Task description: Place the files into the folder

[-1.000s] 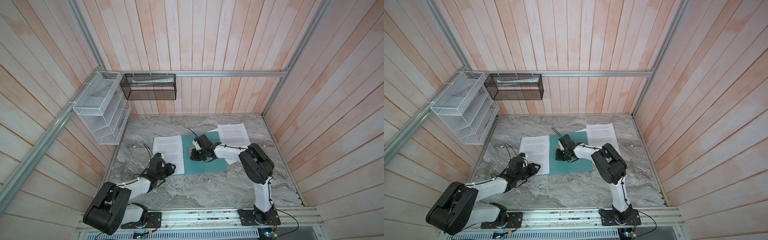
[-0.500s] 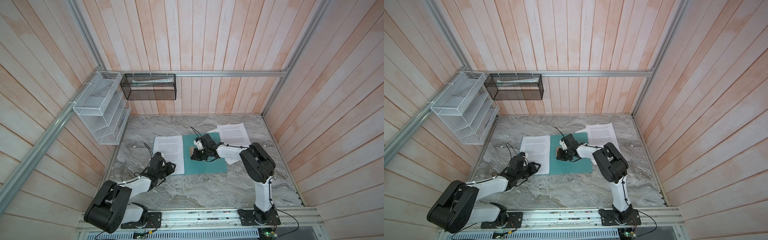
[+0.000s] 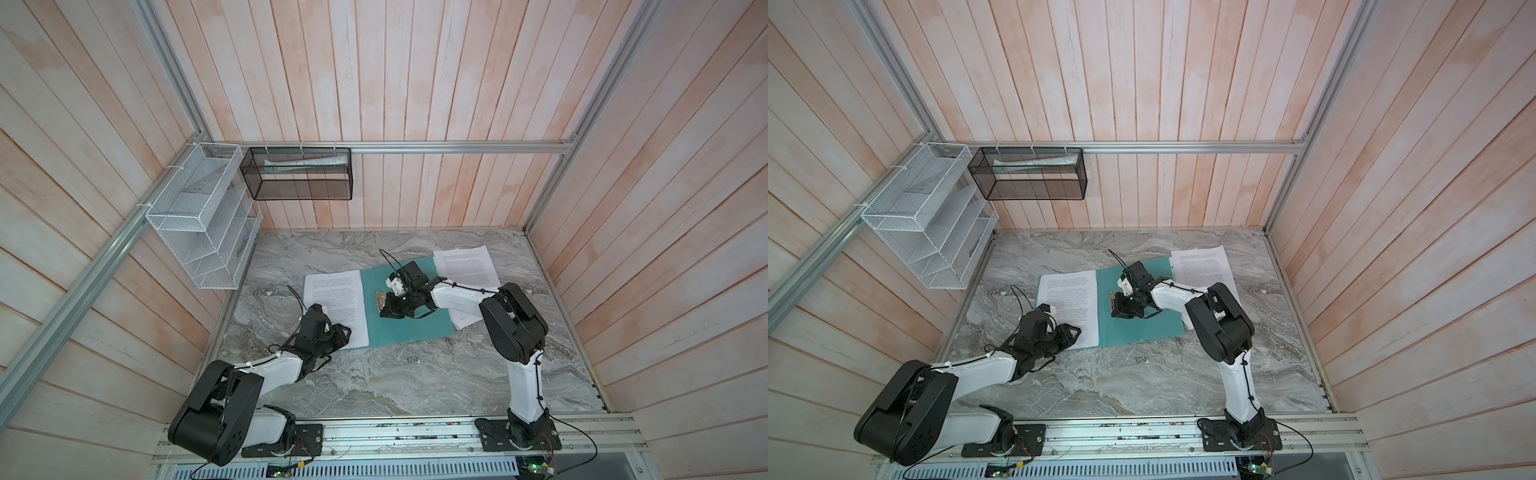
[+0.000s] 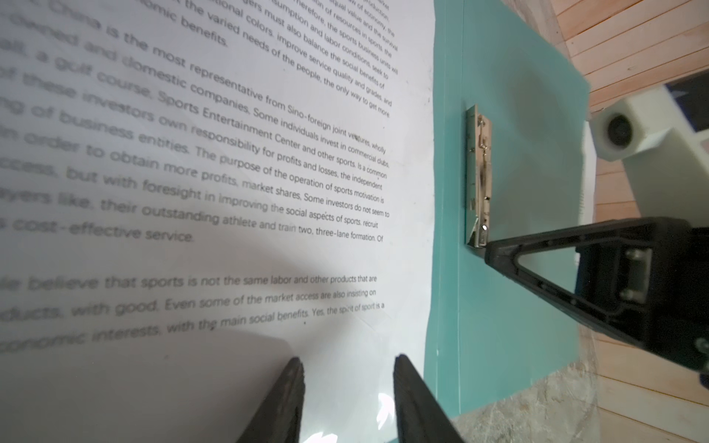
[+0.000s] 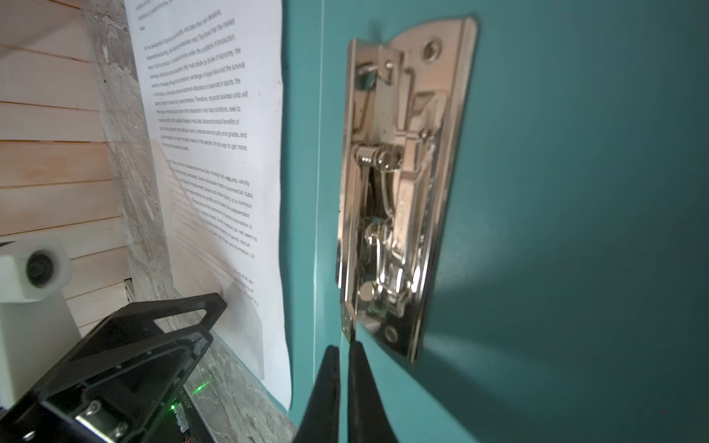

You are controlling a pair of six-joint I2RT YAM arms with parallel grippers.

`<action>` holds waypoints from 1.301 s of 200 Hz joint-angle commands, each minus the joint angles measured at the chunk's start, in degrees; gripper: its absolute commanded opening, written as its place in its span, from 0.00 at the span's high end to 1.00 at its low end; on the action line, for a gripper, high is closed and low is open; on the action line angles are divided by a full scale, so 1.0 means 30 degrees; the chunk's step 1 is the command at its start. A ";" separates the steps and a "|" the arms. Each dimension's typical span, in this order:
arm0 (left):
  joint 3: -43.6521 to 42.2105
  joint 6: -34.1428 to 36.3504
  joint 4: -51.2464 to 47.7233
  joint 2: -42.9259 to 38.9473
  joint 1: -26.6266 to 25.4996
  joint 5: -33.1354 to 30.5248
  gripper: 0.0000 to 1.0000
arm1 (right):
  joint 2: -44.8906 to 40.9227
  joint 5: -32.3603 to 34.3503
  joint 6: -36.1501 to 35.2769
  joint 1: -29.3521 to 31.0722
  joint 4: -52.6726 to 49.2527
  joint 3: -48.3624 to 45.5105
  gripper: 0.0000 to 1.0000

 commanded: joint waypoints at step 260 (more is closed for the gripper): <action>-0.0265 0.0187 -0.2460 0.1230 0.0093 -0.0365 0.58 | 0.1617 0.1447 -0.1139 0.0057 -0.2370 0.2304 0.90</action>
